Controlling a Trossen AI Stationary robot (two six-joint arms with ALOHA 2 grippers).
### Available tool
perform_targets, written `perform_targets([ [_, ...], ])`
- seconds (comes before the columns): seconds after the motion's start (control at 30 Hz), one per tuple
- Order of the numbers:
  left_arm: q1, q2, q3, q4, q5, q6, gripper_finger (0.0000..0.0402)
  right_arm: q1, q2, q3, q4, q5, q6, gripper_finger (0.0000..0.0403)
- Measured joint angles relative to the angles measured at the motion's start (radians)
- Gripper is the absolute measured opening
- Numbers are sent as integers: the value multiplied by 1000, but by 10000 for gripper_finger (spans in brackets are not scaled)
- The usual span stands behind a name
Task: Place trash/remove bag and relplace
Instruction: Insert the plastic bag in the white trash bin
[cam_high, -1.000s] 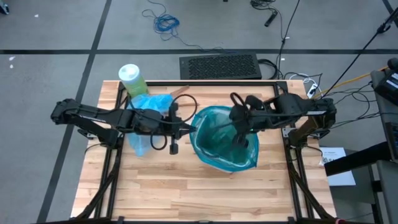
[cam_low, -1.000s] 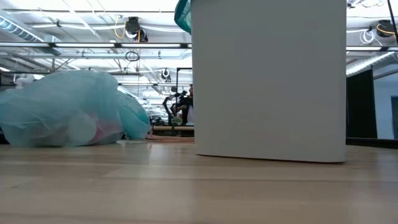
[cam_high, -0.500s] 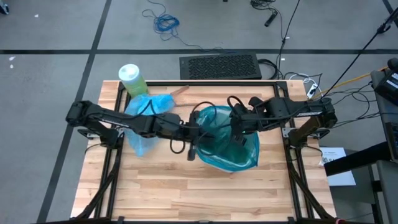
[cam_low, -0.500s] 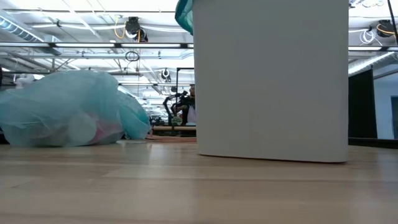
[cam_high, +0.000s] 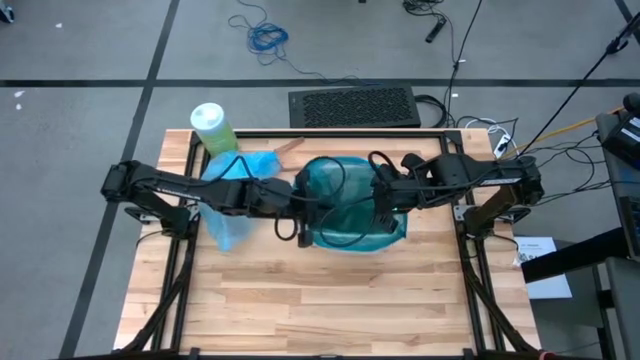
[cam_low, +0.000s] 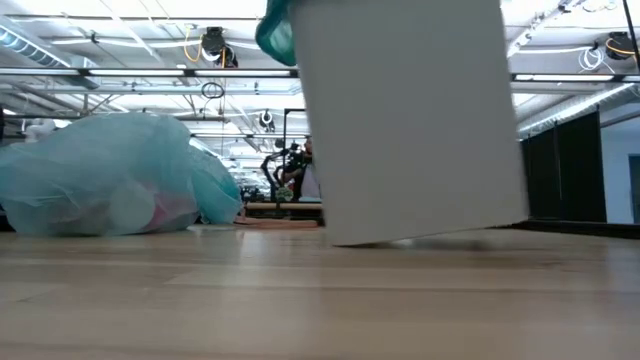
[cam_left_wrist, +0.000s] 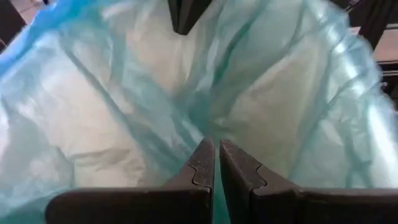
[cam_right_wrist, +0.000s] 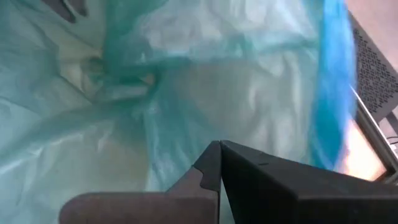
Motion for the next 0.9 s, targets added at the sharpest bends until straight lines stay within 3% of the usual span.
perform_targets([
  [0.43, -3, -54, 0, -52, 3, 5, 24, -14, 0, 0, 5, 143, -39, 0],
  [0.9, -6, -52, 0, -99, 6, -1, 24, -219, 0, 0, 11, 148, -144, 0],
])
